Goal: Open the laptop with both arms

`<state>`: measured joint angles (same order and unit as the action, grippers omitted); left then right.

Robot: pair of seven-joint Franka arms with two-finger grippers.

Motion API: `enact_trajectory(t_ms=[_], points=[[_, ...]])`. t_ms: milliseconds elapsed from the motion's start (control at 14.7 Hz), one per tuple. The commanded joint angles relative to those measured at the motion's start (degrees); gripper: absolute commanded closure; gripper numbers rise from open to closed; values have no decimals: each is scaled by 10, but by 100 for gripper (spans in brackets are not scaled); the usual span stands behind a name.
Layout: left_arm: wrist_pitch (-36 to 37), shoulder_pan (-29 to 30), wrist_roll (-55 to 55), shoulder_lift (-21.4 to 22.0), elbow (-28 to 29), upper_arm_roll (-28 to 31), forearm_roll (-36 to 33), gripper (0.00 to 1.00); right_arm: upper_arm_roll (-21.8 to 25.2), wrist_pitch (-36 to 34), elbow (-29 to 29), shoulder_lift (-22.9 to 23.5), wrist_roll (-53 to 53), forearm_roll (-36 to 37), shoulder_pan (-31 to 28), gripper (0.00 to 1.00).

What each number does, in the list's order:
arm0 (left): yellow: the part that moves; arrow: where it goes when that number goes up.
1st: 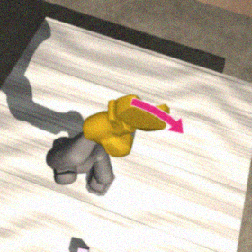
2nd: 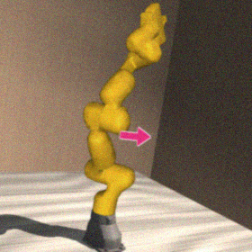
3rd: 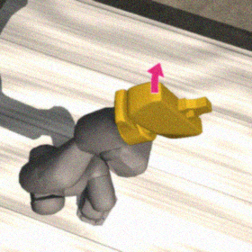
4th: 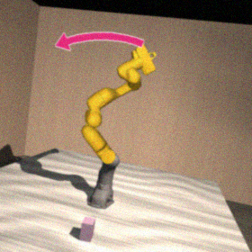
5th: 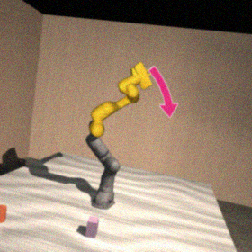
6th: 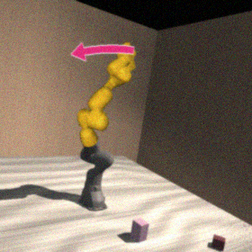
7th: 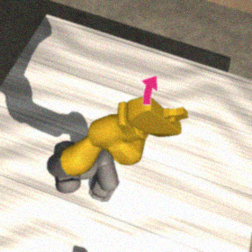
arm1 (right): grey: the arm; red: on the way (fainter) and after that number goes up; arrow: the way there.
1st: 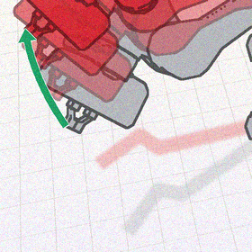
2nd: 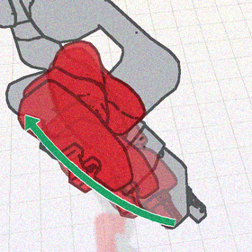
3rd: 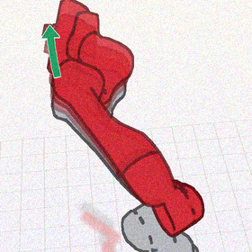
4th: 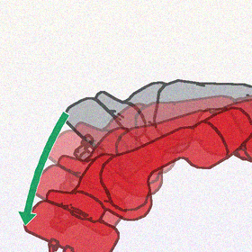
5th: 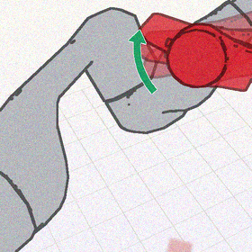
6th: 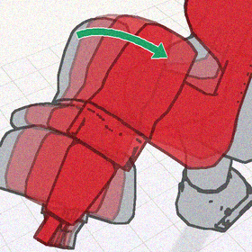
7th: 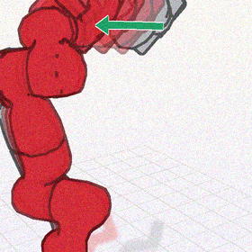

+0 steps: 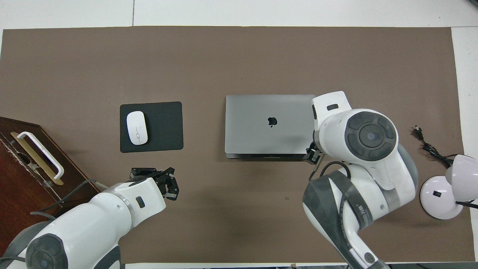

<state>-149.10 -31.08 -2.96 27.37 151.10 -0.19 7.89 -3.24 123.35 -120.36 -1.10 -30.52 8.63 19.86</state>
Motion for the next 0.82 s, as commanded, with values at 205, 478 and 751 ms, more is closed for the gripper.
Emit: enact_trajectory(t_ms=[205,478,751], points=[[-183,-68,24,-42,59,8,6,100,0,65,-60,-8,36,12,23,0],[-300,-99,24,-115,68,8,6,100,0,101,-81,-1,36,12,23,0],[-404,-122,28,-186,72,8,6,100,0,117,-81,17,45,12,23,0]])
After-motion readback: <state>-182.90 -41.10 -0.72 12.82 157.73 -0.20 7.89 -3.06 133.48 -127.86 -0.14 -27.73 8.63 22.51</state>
